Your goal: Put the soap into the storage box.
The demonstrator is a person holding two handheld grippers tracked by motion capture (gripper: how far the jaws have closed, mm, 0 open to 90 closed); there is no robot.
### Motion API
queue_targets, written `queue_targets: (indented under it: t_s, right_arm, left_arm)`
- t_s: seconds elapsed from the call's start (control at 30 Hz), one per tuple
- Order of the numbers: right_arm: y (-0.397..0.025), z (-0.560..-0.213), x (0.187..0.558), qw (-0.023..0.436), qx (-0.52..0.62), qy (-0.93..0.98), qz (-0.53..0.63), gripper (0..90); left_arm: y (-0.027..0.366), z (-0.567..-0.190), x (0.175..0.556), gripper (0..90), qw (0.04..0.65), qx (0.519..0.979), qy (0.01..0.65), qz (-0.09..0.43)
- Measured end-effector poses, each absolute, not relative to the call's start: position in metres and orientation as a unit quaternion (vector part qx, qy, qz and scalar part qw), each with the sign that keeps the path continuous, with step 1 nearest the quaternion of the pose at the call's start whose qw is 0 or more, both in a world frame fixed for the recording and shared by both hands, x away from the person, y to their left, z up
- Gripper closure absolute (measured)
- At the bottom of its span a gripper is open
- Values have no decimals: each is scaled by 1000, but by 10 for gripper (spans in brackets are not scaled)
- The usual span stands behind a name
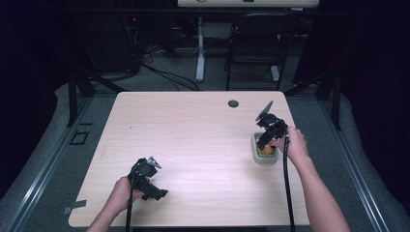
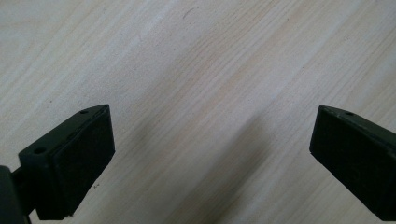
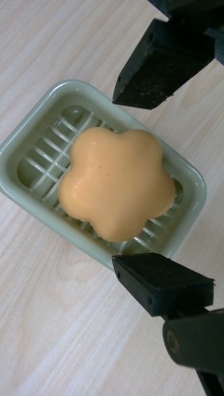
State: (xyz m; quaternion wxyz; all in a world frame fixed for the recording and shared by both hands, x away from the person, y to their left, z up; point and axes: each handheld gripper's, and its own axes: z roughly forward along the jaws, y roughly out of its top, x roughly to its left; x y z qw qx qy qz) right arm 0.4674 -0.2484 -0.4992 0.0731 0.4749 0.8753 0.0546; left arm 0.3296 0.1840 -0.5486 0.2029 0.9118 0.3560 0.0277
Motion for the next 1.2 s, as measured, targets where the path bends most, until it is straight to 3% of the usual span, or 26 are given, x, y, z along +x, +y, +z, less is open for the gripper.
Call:
queue_targets:
  t_s: [0.5,1.2]
  right_arm:
    - [-250,-481,435,62,467,879,75,97]
    - [-252,-480,379,53,448,888,87,65]
  left_arm:
    - [184,-549,329,0,203,912,356,28]
    - [183,-549,329,0,200,912,356,29]
